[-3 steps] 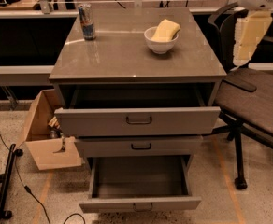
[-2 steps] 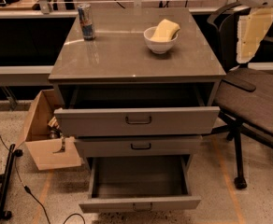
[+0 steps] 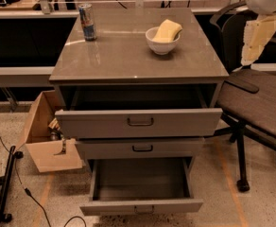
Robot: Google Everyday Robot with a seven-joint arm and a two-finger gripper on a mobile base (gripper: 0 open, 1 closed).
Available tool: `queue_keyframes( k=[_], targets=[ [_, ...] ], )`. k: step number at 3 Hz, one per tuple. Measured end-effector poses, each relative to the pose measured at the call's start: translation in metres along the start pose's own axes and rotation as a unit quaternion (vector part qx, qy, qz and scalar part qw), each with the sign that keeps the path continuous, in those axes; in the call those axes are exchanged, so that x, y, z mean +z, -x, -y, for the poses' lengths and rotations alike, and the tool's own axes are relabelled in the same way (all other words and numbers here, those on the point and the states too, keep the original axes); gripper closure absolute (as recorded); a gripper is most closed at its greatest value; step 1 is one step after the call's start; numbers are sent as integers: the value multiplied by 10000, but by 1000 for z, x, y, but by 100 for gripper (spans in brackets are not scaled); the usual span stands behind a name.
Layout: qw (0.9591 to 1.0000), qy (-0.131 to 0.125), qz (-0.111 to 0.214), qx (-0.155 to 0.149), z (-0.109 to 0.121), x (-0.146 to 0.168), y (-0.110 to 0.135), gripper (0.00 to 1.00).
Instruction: Pick sponge from white bowl and place on counter
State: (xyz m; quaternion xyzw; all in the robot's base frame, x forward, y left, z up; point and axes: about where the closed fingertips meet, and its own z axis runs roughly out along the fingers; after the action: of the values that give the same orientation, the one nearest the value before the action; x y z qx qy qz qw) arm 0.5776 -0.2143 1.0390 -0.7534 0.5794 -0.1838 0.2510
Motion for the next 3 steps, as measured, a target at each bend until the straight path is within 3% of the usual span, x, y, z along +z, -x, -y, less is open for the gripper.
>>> queue_keyframes(
  k=[1, 2, 3],
  targets=[
    [9964, -576, 293, -557, 27, 24, -20, 0],
    [9882, -1058, 356, -1048, 55, 51, -40, 0],
    [9782, -1589, 367, -1287, 79, 80, -47, 0]
  ],
)
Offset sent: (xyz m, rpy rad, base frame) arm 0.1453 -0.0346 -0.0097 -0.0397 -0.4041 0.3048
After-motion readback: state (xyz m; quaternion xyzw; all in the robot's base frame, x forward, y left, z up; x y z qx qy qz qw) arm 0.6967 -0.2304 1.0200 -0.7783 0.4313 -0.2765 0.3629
